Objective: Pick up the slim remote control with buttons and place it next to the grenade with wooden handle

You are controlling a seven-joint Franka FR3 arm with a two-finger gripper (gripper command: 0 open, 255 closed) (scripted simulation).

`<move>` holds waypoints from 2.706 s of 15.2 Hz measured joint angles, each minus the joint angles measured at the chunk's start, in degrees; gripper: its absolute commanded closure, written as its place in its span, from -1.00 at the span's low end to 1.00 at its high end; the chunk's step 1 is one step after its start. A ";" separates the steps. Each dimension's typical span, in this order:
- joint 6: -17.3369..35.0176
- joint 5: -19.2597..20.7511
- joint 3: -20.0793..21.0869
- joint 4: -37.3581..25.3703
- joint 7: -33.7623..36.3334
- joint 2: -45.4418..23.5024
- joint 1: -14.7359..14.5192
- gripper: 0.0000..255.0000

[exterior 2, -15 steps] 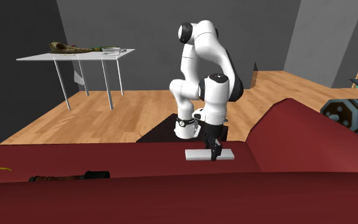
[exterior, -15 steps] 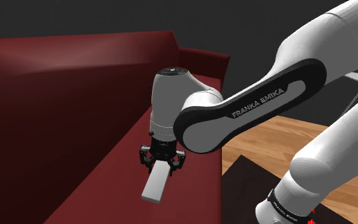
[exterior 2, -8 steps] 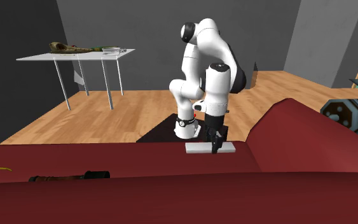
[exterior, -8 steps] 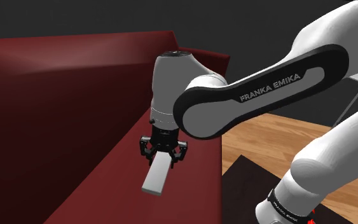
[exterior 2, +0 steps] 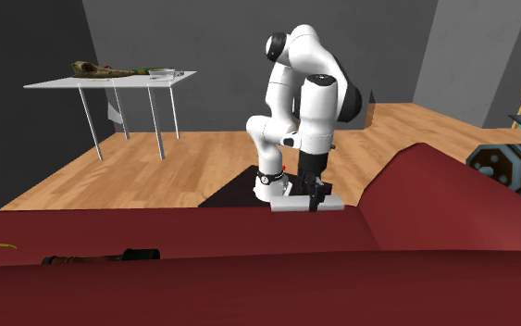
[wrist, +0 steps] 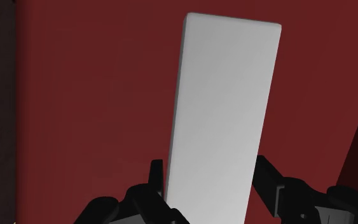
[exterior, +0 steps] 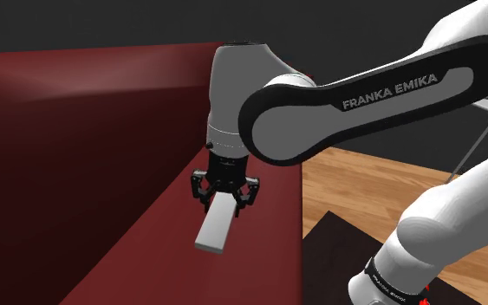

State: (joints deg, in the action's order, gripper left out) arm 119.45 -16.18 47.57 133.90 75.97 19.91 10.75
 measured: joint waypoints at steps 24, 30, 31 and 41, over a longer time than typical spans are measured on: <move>-0.55 17.53 -14.17 -16.86 -19.29 -21.56 15.61 1.00; 1.93 19.54 -14.93 -16.90 -19.61 -24.65 16.15 1.00; 2.59 19.86 -14.96 -16.63 -19.41 -25.12 16.10 1.00; 9.58 22.98 -15.42 -13.10 -17.23 -29.26 15.47 1.00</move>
State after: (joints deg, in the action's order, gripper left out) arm 129.03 6.79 32.16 120.79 58.74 -9.35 26.22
